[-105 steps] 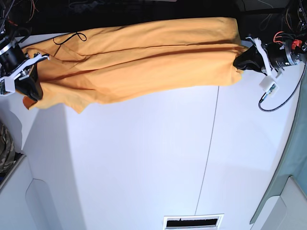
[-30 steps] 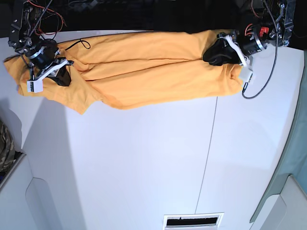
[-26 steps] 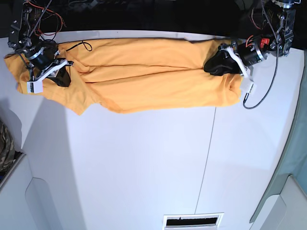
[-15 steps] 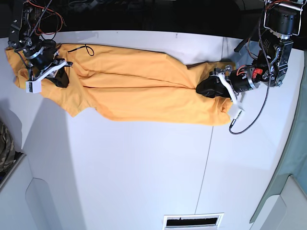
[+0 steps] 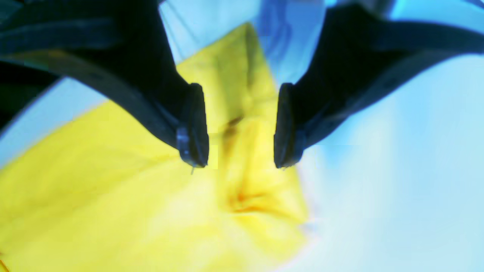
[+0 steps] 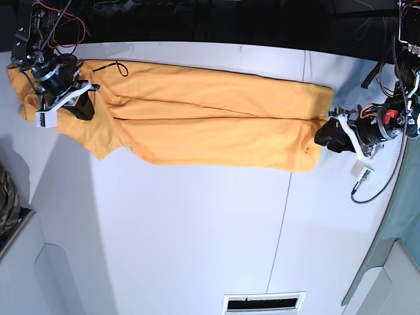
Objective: Layout the t-shirt on the table in an organized manner, then fold the t-shirt properly
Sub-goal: 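Release and regrasp the shirt end with the left gripper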
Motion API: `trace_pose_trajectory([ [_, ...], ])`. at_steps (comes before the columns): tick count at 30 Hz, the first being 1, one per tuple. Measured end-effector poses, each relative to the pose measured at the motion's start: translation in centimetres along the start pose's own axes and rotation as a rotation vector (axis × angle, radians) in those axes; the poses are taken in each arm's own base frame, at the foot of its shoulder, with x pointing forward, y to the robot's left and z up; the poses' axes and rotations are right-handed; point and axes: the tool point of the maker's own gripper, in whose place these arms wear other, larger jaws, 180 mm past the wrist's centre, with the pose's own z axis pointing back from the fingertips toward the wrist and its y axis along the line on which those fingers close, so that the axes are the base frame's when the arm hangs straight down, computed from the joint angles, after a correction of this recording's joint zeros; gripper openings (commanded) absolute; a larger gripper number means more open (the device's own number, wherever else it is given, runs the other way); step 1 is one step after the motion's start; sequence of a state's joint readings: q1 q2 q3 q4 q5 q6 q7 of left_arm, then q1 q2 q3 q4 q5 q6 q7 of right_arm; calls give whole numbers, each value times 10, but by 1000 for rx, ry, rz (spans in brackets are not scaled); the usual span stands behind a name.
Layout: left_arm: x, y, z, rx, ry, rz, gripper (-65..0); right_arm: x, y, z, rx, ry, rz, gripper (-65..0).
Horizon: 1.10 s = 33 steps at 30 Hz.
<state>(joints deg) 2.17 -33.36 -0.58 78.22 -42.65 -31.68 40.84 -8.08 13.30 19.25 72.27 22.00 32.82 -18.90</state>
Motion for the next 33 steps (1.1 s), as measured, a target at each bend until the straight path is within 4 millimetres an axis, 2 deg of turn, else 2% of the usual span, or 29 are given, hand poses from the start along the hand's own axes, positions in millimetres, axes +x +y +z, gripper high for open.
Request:
trace_pose_trajectory([
  [3,-6,15,-4,51,-17,85,-332,0,0,0,1,-1,-3,-650],
  [7,-29,0,-22,17,9,172,-332,0,0,0,1,-1,-3,-650],
  [16,-36,-13,-38,13,16,163,-349,0,0,0,1,-1,-3,-650],
  [18,-36,-15,-40,12,16,163,-465,0,0,0,2,-2,-4,-650],
  [20,-36,-18,-40,2,12,172,-631,0,0,0,1,-1,-3,-650],
  [21,-36,-19,-40,-9,11,173,-650,0,0,0,1,-1,-3,-650],
  [25,-28,-26,-37,-40,-12,153,-650,0,0,0,1,-1,-3,-650],
  [29,-3,-36,-23,-83,-34,103,-650,0,0,0,1,-1,-3,-650],
  [33,17,-58,-8,-159,-53,58,-650,0,0,0,1,-1,-3,-650],
])
